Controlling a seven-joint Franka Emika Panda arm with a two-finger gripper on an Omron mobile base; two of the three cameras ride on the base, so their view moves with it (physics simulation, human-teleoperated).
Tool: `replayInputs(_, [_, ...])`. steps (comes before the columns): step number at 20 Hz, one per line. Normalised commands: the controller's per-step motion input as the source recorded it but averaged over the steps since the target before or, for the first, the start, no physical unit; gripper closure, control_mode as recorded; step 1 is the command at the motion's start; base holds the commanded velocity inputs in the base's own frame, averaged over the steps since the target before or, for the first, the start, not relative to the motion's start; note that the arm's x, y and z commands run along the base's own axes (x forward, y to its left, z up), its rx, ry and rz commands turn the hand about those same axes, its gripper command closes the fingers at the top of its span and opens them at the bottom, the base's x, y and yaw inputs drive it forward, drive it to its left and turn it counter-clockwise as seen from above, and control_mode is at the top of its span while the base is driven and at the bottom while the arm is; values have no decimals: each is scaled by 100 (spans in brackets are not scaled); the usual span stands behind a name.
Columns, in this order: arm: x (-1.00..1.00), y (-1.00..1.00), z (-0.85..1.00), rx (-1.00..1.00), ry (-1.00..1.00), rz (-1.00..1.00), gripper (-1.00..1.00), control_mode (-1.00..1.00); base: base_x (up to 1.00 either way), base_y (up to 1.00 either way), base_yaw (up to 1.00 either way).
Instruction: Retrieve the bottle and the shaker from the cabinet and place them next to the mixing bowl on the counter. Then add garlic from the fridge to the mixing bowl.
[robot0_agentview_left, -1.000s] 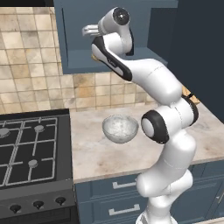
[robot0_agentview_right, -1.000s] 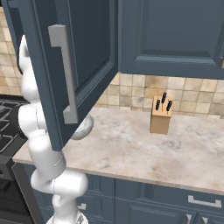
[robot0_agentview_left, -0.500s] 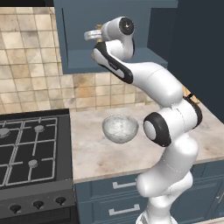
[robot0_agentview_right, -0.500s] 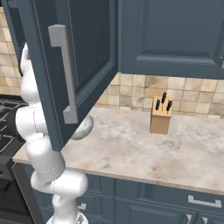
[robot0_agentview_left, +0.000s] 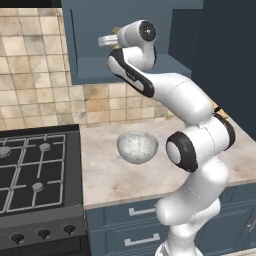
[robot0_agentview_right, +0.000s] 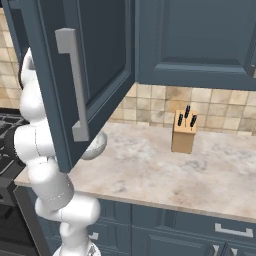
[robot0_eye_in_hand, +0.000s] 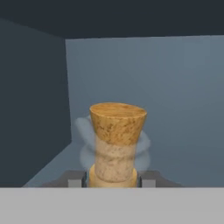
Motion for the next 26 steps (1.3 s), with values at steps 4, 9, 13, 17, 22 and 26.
replayInputs(4, [-75,0,27,0,0,-9,100,-100,0,0,0])
replayInputs(9, [-97,0,19,0,-9,-13,100,-100,0,0,0])
replayInputs(13, [-100,0,1,0,-7,-18,100,-100,0,0,0])
replayInputs(17, [-100,0,0,0,0,-23,100,-100,0,0,0])
replayInputs(22, [-100,0,4,2,1,-26,100,-100,0,0,0])
replayInputs(26, [-100,0,-2,7,6,-27,100,-100,0,0,0])
